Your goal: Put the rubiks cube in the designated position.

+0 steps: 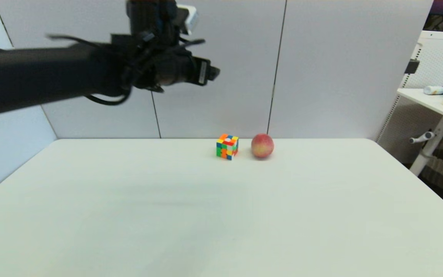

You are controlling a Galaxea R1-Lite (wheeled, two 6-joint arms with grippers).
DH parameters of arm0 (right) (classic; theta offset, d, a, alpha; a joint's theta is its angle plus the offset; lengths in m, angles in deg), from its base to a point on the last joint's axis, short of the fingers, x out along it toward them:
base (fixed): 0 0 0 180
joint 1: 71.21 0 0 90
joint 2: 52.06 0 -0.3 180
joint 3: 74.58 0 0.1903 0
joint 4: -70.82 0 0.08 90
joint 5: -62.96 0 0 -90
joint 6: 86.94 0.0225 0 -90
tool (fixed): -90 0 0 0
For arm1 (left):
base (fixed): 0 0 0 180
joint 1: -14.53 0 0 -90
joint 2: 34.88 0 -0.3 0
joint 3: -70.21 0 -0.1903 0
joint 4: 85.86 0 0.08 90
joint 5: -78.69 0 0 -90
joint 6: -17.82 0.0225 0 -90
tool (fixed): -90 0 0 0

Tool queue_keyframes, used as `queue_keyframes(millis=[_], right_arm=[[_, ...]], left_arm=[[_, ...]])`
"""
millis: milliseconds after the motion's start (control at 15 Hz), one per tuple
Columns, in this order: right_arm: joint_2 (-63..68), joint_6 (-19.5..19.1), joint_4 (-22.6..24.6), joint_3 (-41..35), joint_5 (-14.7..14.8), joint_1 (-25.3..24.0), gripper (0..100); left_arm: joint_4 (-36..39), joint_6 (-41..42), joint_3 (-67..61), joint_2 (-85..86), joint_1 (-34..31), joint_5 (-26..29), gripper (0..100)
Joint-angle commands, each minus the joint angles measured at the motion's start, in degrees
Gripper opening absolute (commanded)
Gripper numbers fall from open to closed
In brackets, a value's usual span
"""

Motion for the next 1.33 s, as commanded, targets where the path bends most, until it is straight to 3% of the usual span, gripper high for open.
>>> queue_keyframes(millis=[67,267,533,733,867,1067,1333], right_arm=[[0.0,0.0,0.0,-0.1,0.0,0.0,100],[0.0,0.0,0.0,-0.1,0.0,0.0,100],[0.0,0.0,0.0,-0.1,0.1,0.0,100],[0.0,0.0,0.0,-0.1,0.0,0.0,100],[0.1,0.0,0.0,-0.1,0.0,0.0,100],[0.0,0.0,0.0,-0.1,0.0,0.0,100],[0.0,0.0,0.0,-0.1,0.0,0.0,100]], left_arm=[[-15.3,2.1,-2.2,25.1,-6.3,-10.9,100],[-13.3,-1.4,-20.7,38.9,-10.0,-11.2,100],[0.5,-2.1,-55.9,59.2,-11.1,-10.5,100],[19.1,0.0,-82.2,71.2,-19.4,-0.1,100],[27.2,0.5,-94.4,76.6,-23.0,2.9,100],[25.6,0.5,-106.2,88.3,-29.5,10.2,100],[9.7,0.4,-111.1,108.9,-30.6,12.4,100]])
